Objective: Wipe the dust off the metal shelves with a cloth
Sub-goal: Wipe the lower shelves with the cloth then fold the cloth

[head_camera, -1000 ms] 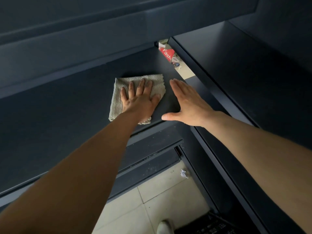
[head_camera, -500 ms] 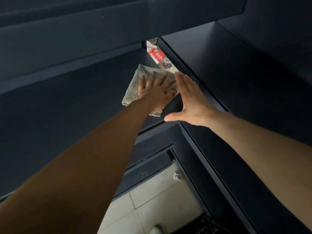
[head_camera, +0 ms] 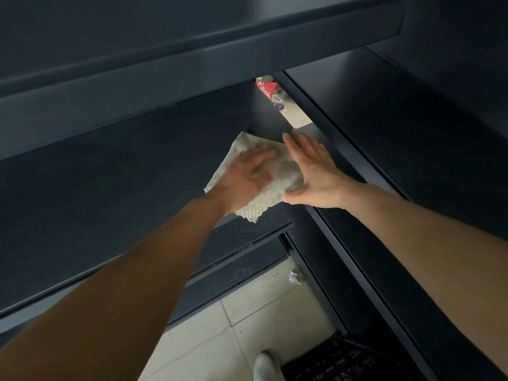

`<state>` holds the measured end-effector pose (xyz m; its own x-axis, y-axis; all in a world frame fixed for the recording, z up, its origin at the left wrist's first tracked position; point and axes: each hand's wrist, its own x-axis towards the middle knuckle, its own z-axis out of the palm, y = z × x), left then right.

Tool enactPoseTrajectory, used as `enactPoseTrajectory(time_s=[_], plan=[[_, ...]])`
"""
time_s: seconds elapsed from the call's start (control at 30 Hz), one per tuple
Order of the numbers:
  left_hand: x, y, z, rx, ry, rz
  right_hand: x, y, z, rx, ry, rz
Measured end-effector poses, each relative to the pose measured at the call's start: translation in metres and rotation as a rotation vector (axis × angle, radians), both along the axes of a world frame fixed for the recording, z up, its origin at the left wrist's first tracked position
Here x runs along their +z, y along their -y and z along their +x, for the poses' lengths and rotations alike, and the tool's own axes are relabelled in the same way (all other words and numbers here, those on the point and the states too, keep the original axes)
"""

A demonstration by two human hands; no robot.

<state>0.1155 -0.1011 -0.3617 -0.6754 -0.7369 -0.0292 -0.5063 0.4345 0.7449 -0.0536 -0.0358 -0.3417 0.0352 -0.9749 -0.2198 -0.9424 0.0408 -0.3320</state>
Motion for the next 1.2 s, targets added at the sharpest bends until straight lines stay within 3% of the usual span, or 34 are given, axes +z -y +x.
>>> enactPoseTrajectory(time_s=[0.07, 0.13, 0.23, 0.47, 0.57, 0.77, 1.0, 1.2], plan=[[0.001, -0.003, 0.033, 0.233, -0.132, -0.020, 0.001, 0.006, 0.018, 0.027, -0.006, -0.017], [-0.010, -0.005, 0.067, 0.333, 0.029, -0.174, -0.004, 0.016, 0.038, 0.046, -0.049, -0.045], [-0.028, -0.010, 0.098, 0.340, 0.203, -0.240, -0.019, 0.026, 0.069, -0.026, -0.144, 0.024], [-0.026, -0.011, 0.125, 0.446, 0.217, -0.393, -0.039, 0.018, 0.155, 0.003, -0.204, -0.099], [-0.028, -0.013, 0.147, 0.500, 0.222, -0.341, -0.045, 0.014, 0.174, 0.003, -0.197, -0.150], [-0.030, -0.019, 0.148, 0.438, 0.214, -0.290, -0.046, 0.009, 0.178, -0.061, -0.165, -0.200], [-0.031, -0.050, 0.153, 0.357, 0.114, -0.400, -0.059, -0.018, 0.187, -0.141, -0.015, -0.571], [-0.036, -0.096, 0.153, -0.047, -0.058, -0.628, -0.079, -0.058, 0.193, -0.290, 0.057, -0.636]])
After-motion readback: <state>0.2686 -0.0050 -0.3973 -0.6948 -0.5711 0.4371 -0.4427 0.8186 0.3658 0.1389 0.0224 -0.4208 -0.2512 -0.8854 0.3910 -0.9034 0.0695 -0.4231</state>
